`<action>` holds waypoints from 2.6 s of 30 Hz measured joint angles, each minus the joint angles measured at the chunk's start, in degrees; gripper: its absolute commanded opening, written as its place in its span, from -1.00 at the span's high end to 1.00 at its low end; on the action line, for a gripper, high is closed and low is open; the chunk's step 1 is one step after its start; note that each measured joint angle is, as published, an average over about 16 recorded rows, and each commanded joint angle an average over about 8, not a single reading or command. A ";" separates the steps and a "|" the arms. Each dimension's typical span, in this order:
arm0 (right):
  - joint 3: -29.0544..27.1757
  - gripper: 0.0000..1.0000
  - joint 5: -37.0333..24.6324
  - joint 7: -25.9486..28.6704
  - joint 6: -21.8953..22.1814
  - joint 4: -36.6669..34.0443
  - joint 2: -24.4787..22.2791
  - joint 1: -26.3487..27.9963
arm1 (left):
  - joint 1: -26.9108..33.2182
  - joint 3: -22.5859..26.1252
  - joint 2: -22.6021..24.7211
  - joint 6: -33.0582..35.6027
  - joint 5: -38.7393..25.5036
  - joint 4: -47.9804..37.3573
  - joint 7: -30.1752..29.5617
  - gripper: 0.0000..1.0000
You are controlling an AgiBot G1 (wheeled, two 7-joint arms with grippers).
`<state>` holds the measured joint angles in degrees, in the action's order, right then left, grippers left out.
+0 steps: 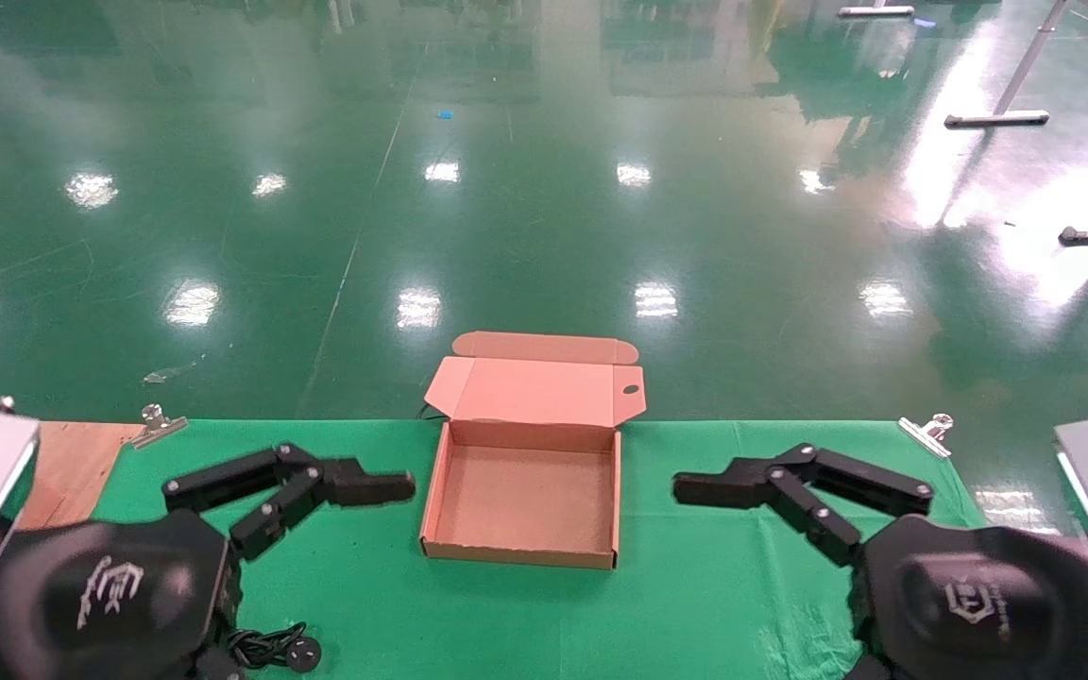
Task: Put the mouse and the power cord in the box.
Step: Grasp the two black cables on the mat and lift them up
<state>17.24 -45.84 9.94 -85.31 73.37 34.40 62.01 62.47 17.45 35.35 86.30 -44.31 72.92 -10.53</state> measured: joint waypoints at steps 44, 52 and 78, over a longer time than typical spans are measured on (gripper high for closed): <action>29.44 -1.00 -72.46 -30.47 17.02 -36.85 27.18 20.59 | 24.40 26.25 22.83 -17.08 -57.42 -56.81 29.06 -1.00; 29.02 -1.00 -71.30 -36.02 19.16 -47.20 29.77 22.40 | 25.05 25.23 24.43 -17.41 -55.71 -62.79 34.41 -1.00; 27.12 -0.68 -67.84 -44.59 17.26 -58.32 28.75 26.22 | 27.15 23.89 24.68 -15.89 -53.62 -70.90 40.30 -0.97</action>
<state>44.36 -113.68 -34.64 -68.06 15.05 63.15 88.23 89.62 41.34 60.03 70.40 -97.93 2.02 29.77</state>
